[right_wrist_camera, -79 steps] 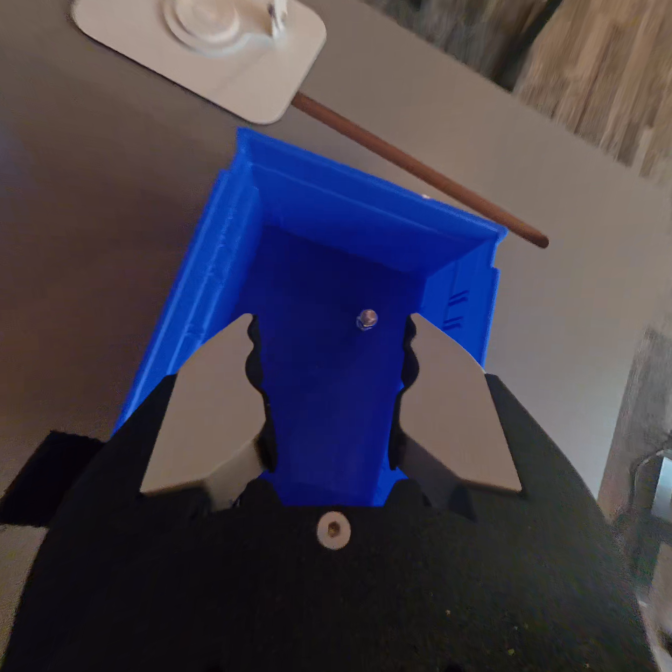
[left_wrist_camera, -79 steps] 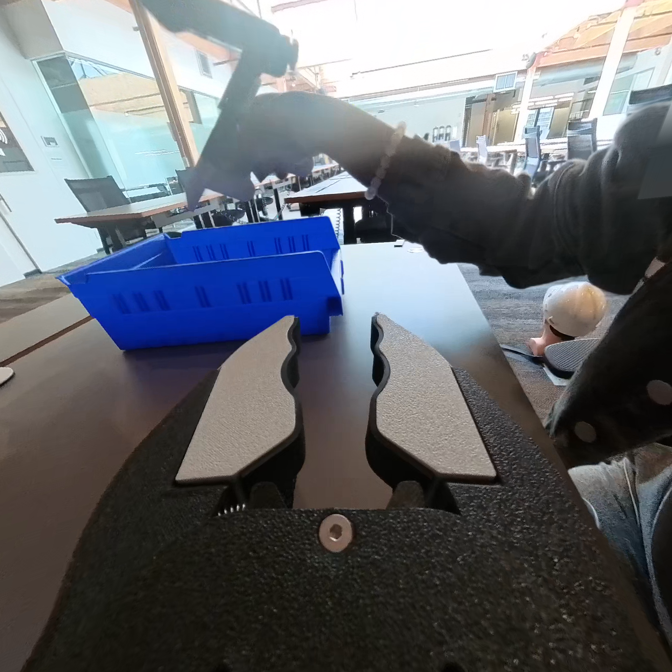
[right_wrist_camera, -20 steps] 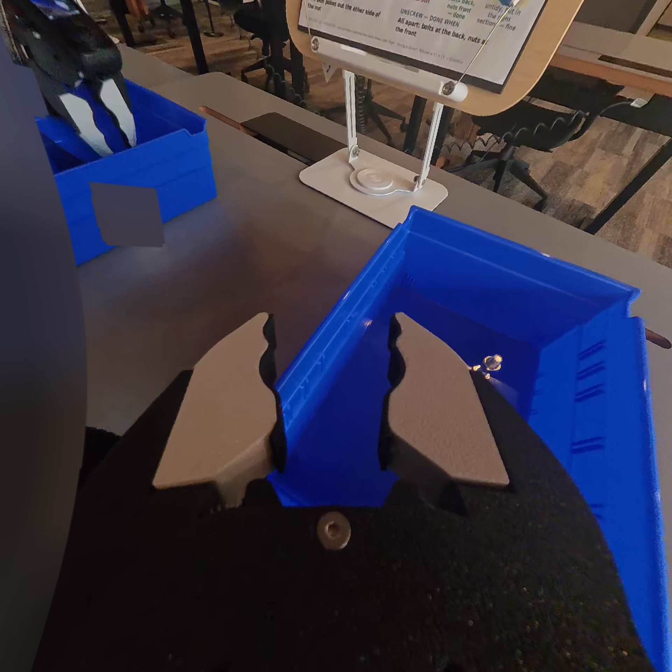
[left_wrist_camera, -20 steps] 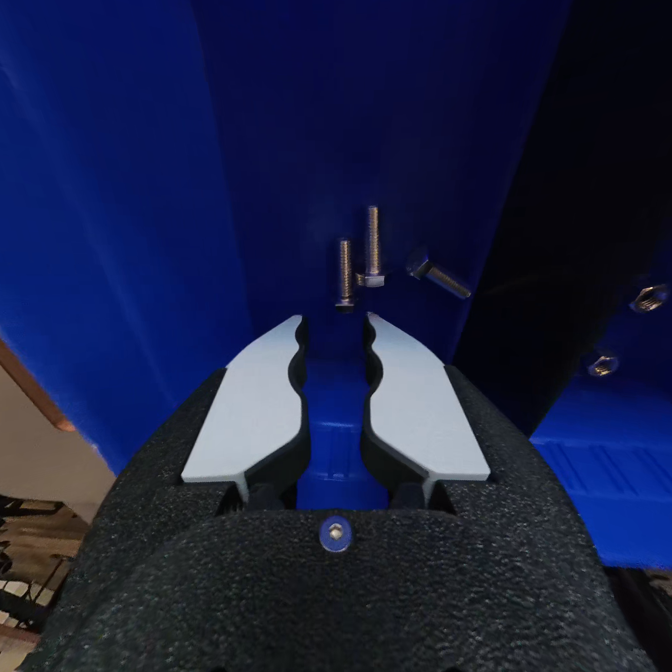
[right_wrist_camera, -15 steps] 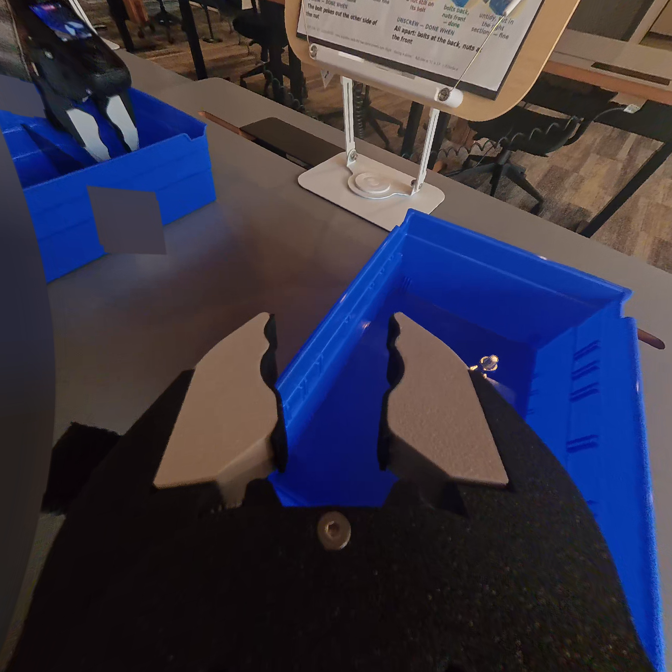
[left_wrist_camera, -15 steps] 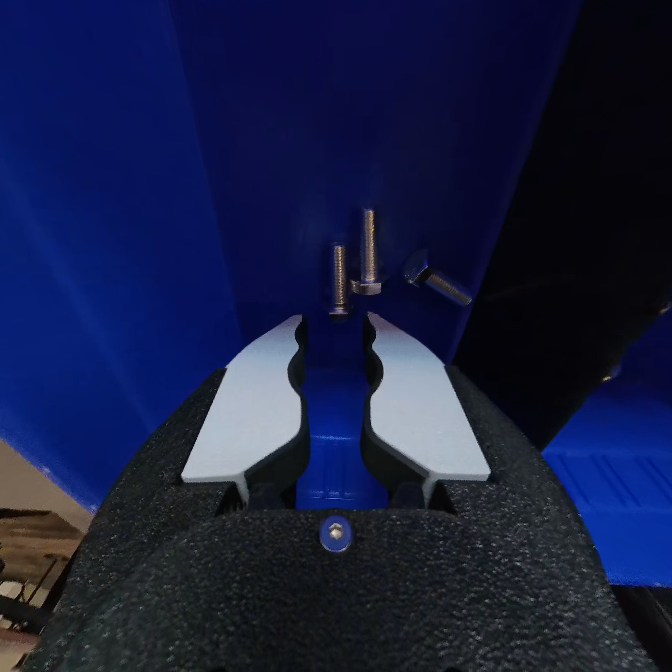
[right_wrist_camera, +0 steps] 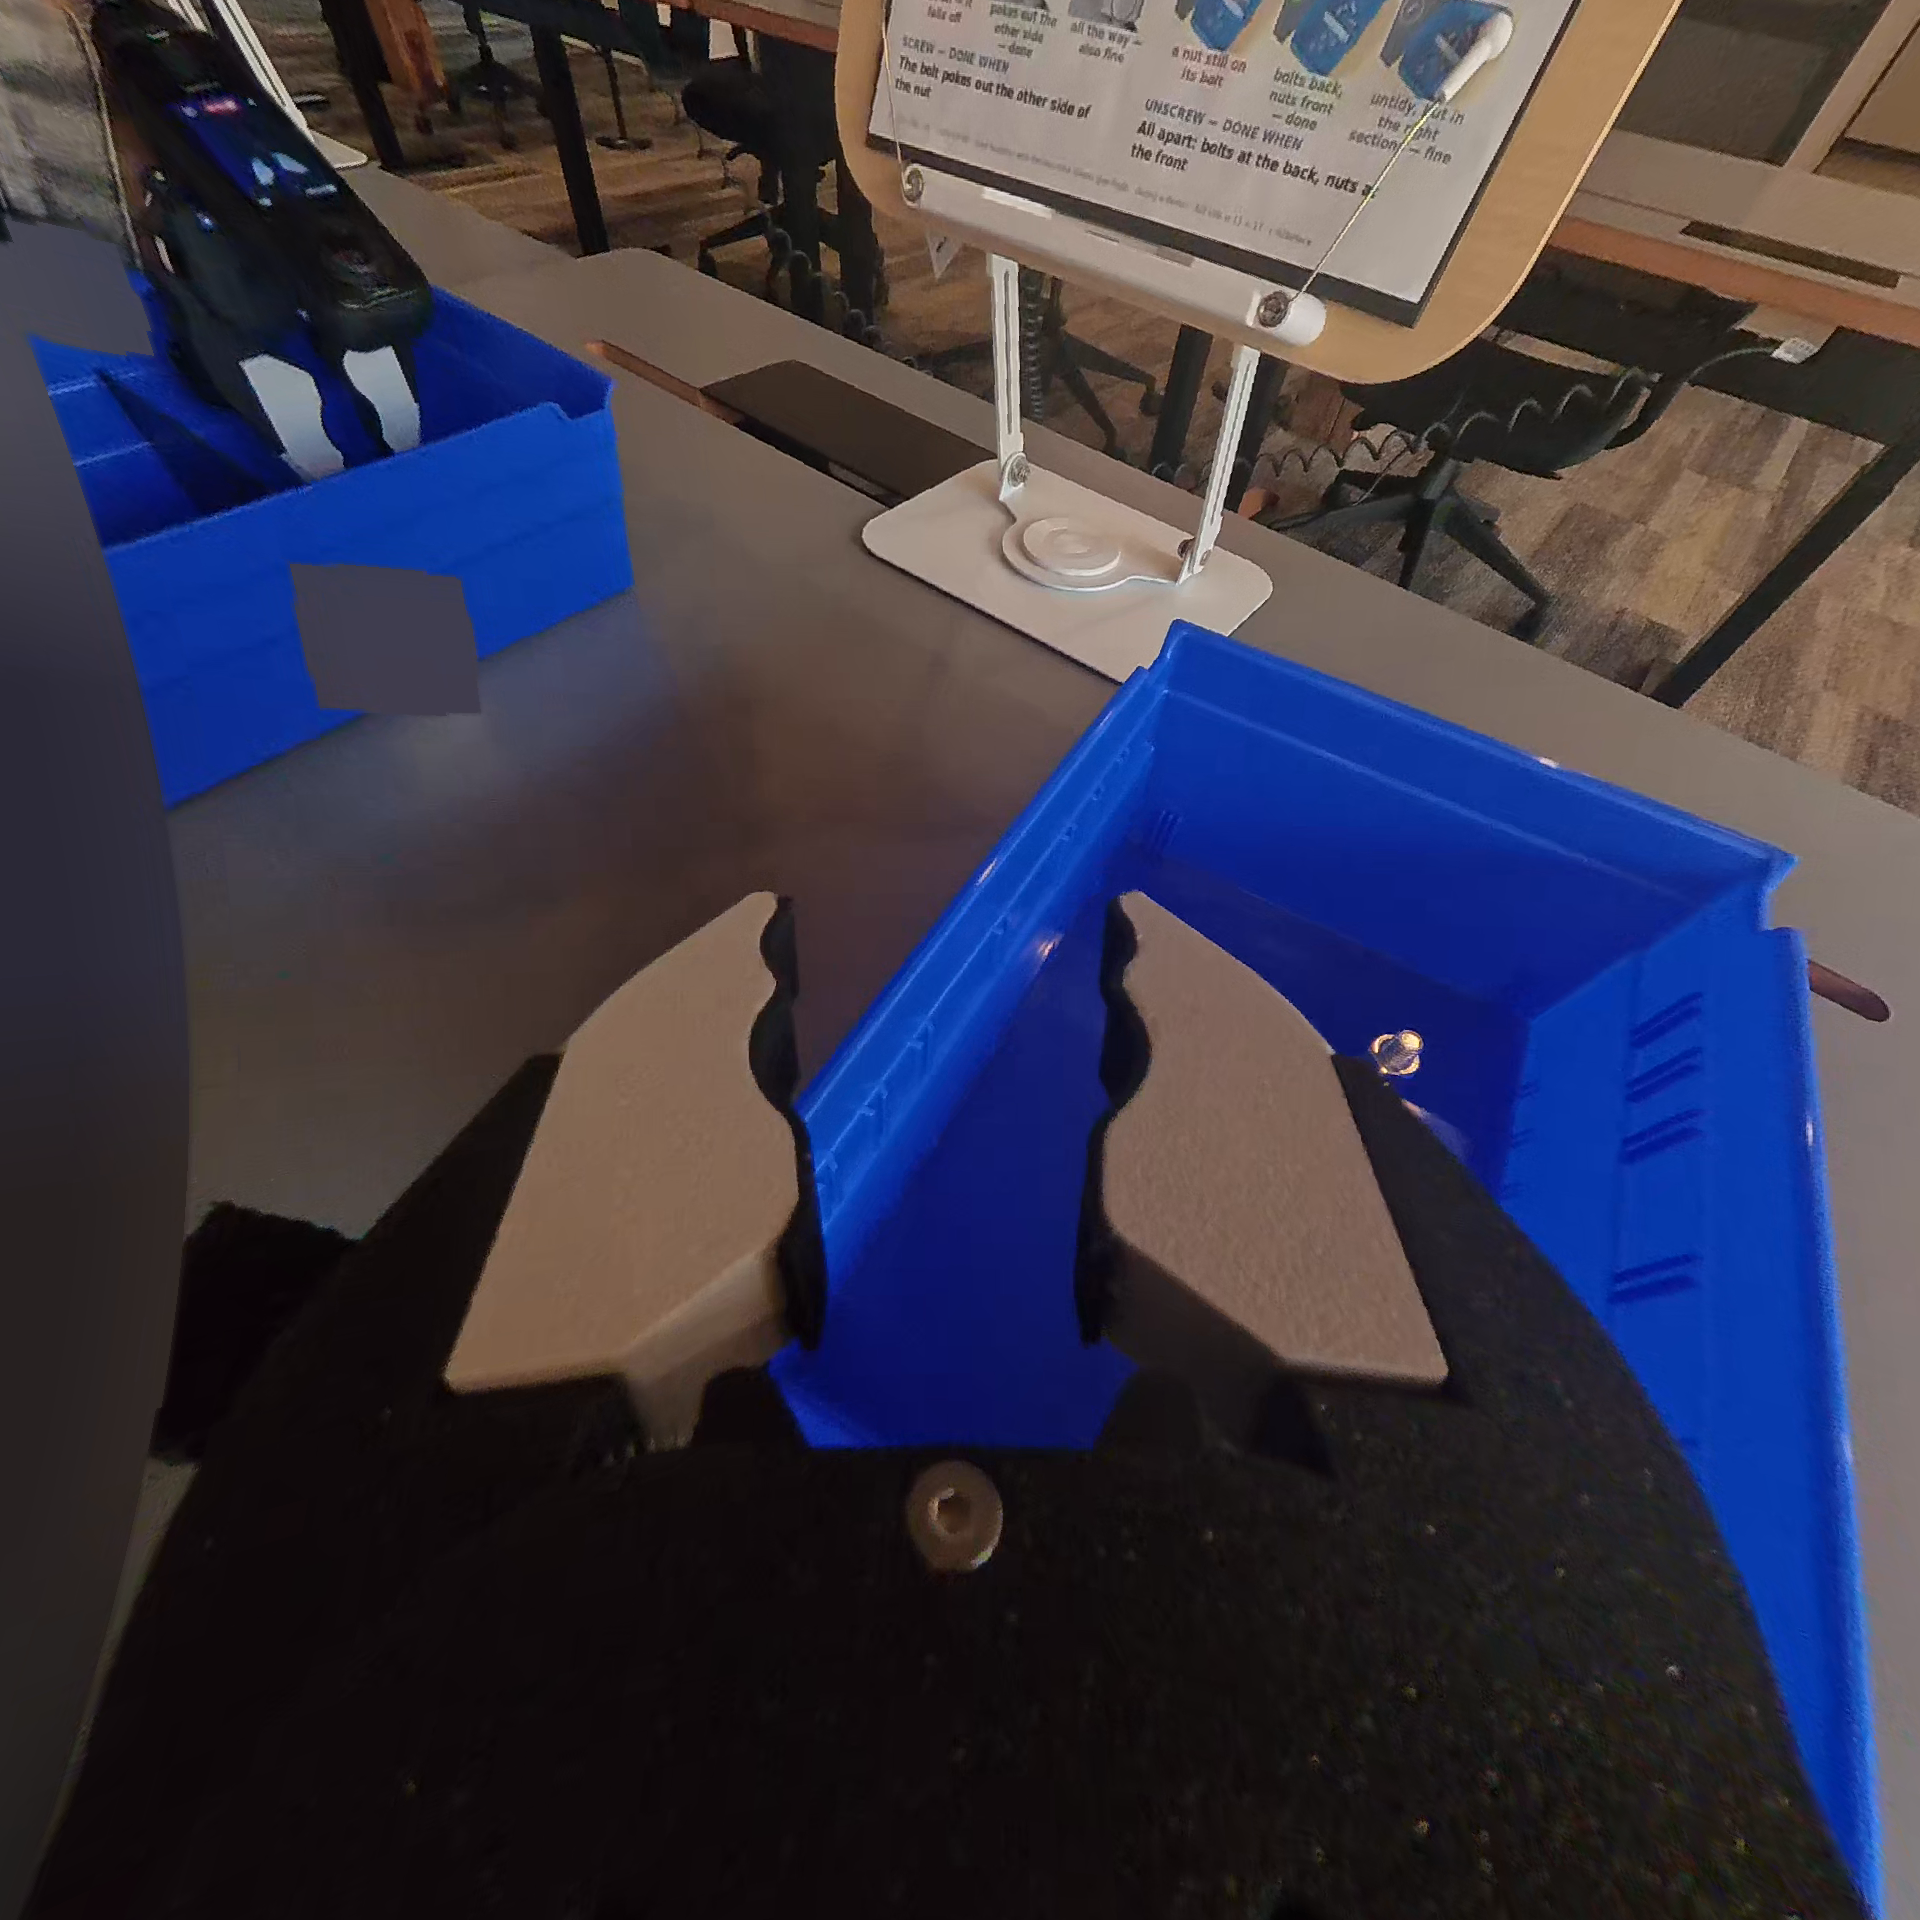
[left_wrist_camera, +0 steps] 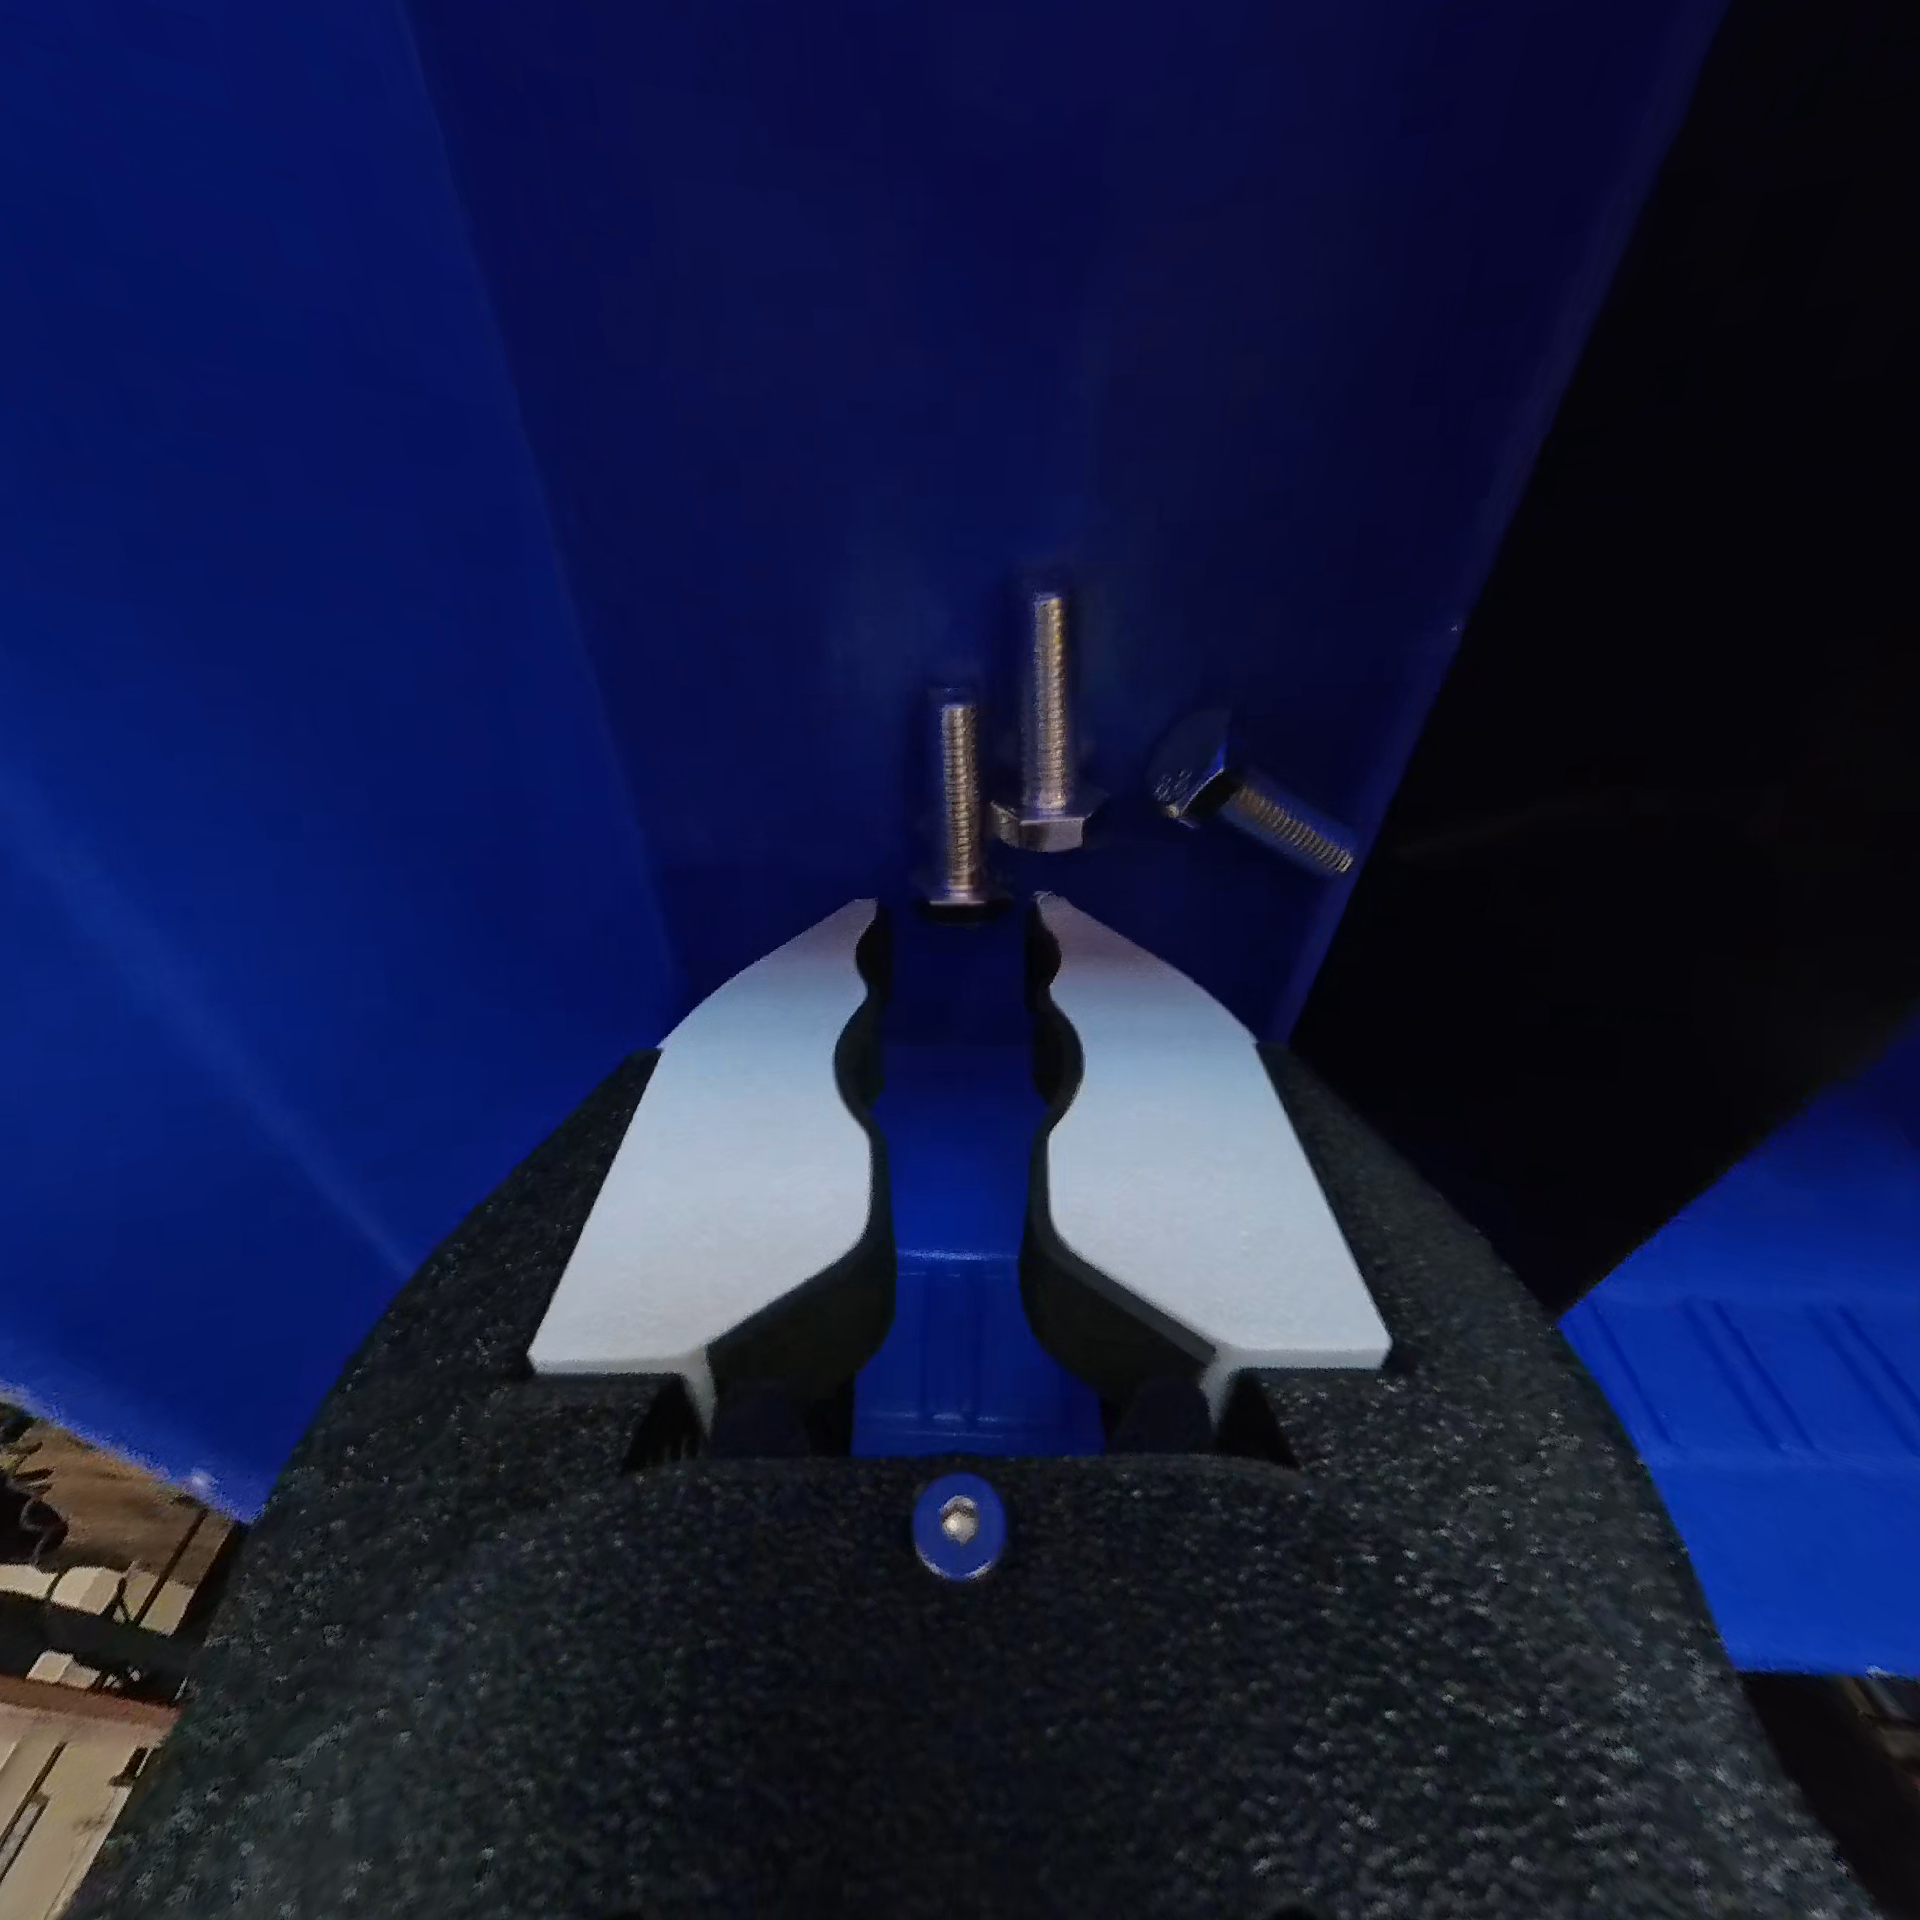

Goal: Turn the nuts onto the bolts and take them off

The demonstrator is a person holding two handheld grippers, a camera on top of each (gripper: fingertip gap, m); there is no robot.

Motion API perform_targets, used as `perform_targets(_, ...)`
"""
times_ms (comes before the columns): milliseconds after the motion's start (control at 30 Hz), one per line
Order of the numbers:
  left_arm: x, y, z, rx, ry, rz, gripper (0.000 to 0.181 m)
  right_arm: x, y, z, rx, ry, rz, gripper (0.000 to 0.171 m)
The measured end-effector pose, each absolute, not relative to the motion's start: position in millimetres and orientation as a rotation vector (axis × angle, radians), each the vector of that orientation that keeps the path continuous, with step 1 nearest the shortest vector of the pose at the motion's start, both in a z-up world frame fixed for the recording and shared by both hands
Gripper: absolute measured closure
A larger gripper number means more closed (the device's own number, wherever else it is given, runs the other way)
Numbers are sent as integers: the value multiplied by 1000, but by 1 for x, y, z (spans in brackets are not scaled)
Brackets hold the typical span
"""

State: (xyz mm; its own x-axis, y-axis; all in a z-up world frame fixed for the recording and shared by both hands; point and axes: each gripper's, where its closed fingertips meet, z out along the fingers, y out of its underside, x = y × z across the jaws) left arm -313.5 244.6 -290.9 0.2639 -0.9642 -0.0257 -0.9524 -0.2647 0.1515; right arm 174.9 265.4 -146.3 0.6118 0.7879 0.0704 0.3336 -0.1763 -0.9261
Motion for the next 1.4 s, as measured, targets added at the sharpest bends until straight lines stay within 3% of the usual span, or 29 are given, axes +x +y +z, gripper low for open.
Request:
perform_targets(633,-301,250,-290,2492,-1854,-96,161,175,263,-144,-1745,-921,544,118)
perform_targets(933,-247,266,-177,3346,-1825,223,162,162,254,-140,-1699,-967,642,120)
perform_targets(1133,-218,227,-96,3891,-1653,530,162,138,234,-136,-1639,-1079,763,122)
perform_targets(1400,-201,125,-71,4226,-1367,890,162,47,163,-129,-1446,-1586,934,120)
